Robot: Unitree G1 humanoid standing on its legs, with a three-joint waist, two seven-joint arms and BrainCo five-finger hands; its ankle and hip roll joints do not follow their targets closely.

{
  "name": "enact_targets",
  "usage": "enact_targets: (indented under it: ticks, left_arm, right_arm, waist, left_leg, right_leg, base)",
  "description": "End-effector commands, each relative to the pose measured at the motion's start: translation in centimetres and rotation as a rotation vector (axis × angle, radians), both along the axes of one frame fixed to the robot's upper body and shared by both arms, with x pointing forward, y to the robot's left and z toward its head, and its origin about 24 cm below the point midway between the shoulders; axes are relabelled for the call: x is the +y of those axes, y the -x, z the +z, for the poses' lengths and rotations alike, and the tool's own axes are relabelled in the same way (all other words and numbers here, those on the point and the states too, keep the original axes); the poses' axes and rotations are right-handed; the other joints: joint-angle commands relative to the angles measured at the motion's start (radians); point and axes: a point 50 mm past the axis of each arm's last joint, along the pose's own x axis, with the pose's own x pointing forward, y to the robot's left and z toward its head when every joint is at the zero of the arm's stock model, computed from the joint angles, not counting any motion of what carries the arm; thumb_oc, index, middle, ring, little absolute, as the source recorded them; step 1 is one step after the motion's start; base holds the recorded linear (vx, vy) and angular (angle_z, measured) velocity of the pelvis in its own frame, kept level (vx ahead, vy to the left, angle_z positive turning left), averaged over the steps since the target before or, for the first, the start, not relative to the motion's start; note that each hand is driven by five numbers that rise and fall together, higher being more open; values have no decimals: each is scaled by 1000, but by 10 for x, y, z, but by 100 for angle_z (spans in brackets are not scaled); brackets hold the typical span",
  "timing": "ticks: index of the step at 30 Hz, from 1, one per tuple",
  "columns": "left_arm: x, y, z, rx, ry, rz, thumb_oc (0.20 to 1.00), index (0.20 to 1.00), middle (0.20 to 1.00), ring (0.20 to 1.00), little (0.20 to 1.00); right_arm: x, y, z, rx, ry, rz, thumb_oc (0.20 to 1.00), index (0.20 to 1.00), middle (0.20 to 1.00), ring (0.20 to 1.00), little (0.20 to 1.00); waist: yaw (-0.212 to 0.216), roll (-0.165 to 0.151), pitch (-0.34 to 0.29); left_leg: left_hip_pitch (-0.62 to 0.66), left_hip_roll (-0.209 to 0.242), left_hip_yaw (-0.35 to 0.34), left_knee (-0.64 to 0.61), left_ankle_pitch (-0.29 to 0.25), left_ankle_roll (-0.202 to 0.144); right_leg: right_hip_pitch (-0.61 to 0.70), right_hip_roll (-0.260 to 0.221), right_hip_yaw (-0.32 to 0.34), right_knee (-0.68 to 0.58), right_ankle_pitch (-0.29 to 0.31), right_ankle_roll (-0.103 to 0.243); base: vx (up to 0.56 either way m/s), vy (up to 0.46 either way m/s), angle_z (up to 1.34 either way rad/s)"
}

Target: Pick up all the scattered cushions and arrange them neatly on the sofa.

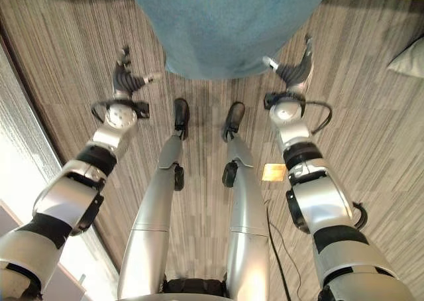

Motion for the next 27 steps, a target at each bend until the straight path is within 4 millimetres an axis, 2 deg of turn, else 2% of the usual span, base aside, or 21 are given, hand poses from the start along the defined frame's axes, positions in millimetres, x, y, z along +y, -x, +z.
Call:
enact_targets:
  ticks: [1,5,7,8,9,10,11,15,16,17,18,19,20,21,22,24,25,27]
  left_arm:
    - [19,18,-68,124,84,100,1000,1000,1000,1000,1000]
    - [11,10,-34,28,92,93,1000,1000,1000,1000,1000]
    - [3,4,-9,-25,69,56,1000,1000,1000,1000,1000]
    - [-1,1,11,-66,46,37,1000,1000,1000,1000,1000]
    - [-9,-2,31,-104,23,8,1000,1000,1000,1000,1000]
    - [-17,-2,44,-136,17,-19,1000,1000,1000,1000,1000]
    - [-33,-2,67,-185,-2,-71,1000,1000,1000,1000,1000]
    - [-55,0,89,-231,3,-152,1000,1000,1000,1000,1000]
    - [-63,2,97,-246,12,-185,1000,1000,1000,1000,1000]
    - [-67,3,99,-252,16,-201,1000,1000,1000,1000,1000]
    - [-73,4,102,-262,19,-225,1000,1000,1000,1000,1000]
    - [-81,8,110,-293,22,-264,906,906,906,906,906]
    - [-83,9,112,-302,30,-276,395,395,395,395,395]
    - [-88,14,119,-339,57,-302,200,200,200,200,200]
    - [-87,16,124,-367,95,-315,200,200,200,200,200]
    - [-84,22,129,-413,122,-326,200,200,200,200,200]
    - [-83,25,122,-424,172,-338,200,200,200,200,200]
    - [-88,35,105,-449,244,-388,200,200,200,200,200]
  right_arm:
    - [-14,19,-68,100,14,-85,1000,1000,1000,1000,1000]
    - [-5,13,-35,-10,10,-79,1000,1000,1000,1000,1000]
    - [1,7,-13,-53,-1,-27,1000,1000,1000,1000,1000]
    - [6,4,3,-79,-3,14,1000,1000,1000,1000,1000]
    - [15,1,22,-110,7,67,1000,1000,1000,1000,1000]
    - [26,-1,32,-123,15,116,1000,1000,1000,1000,1000]
    - [51,-2,55,-166,48,220,1000,1000,1000,1000,1000]
    - [96,2,77,-217,82,382,1000,1000,1000,1000,1000]
    - [115,6,85,-239,97,446,1000,1000,1000,1000,1000]
    - [124,8,87,-247,96,482,925,925,925,925,925]
    - [132,12,94,-273,104,513,341,341,341,341,341]
    - [146,18,101,-301,94,579,200,200,200,200,200]
    - [149,20,104,-317,91,591,200,200,200,200,200]
    - [160,29,112,-370,71,639,200,200,200,200,200]
    - [165,36,119,-419,53,667,200,200,200,200,200]
    - [159,42,122,-470,27,659,200,200,200,200,200]
    - [151,43,116,-494,-48,650,200,200,200,200,200]
    - [137,44,94,-483,-75,611,200,200,200,200,200]
  waist:
    - [-21,13,-225]
    - [-26,12,-228]
    - [-29,15,-233]
    - [-28,15,-235]
    - [-24,16,-233]
    - [-21,17,-232]
    - [-19,20,-233]
    - [-19,22,-239]
    - [-19,24,-246]
    - [-18,26,-250]
    - [-19,28,-251]
    - [-19,31,-258]
    - [-21,32,-263]
    - [-21,34,-273]
    - [-23,34,-284]
    - [-27,37,-300]
    - [-30,41,-308]
    - [-29,51,-299]
  left_leg:
    - [-34,-22,-53,42,-125,-25]
    - [-99,-26,-60,50,-124,-22]
    - [-139,-26,-64,54,-120,-24]
    - [-168,-25,-63,58,-115,-25]
    - [-194,-26,-62,60,-112,-25]
    - [-215,-25,-62,64,-109,-25]
    - [-245,-24,-61,70,-103,-24]
    - [-271,-25,-61,73,-95,-25]
    - [-280,-25,-61,72,-91,-27]
    - [-282,-25,-59,71,-89,-27]
    - [-288,-27,-57,74,-85,-30]
    - [-292,-24,-56,70,-81,-34]
    - [-295,-24,-54,67,-79,-36]
    - [-298,-26,-52,63,-75,-39]
    - [-295,-27,-54,54,-71,-42]
    - [-277,-24,-58,36,-66,-48]
    - [-221,-24,-59,21,-64,-54]
    - [-83,-28,-62,-26,-63,-62]
  right_leg:
    - [10,-25,35,-55,-55,143]
    - [-64,-24,44,-39,-55,148]
    - [-107,-24,49,-28,-54,150]
    - [-137,-25,49,-23,-51,151]
    - [-168,-22,50,-17,-49,154]
    - [-187,-21,52,-14,-48,157]
    - [-220,-19,57,-4,-47,157]
    - [-248,-14,59,-5,-41,156]
    - [-256,-11,60,-6,-39,156]
    - [-259,-11,61,-8,-37,156]
    - [-262,-10,62,-4,-39,156]
    - [-262,-10,59,-8,-39,155]
    - [-264,-9,57,-9,-37,155]
    - [-267,-4,54,-14,-34,155]
    - [-264,-1,53,-21,-29,157]
    - [-241,3,51,-32,-31,157]
    - [-188,12,47,-33,-36,155]
    - [-66,20,37,-45,-39,154]
  base:
    - [34,9,2]
    - [18,2,0]
    - [12,-11,2]
    - [26,-26,4]
    - [34,-38,3]
    - [27,-45,1]
    - [20,-37,-1]
    - [0,0,0]
    - [0,0,0]
    - [-2,-50,-2]
    - [-13,-54,-2]
    - [-12,-58,0]
    - [0,0,0]
    - [0,0,0]
    - [0,0,0]
    - [-34,-47,-4]
    - [-64,-27,-4]
    - [-52,0,3]
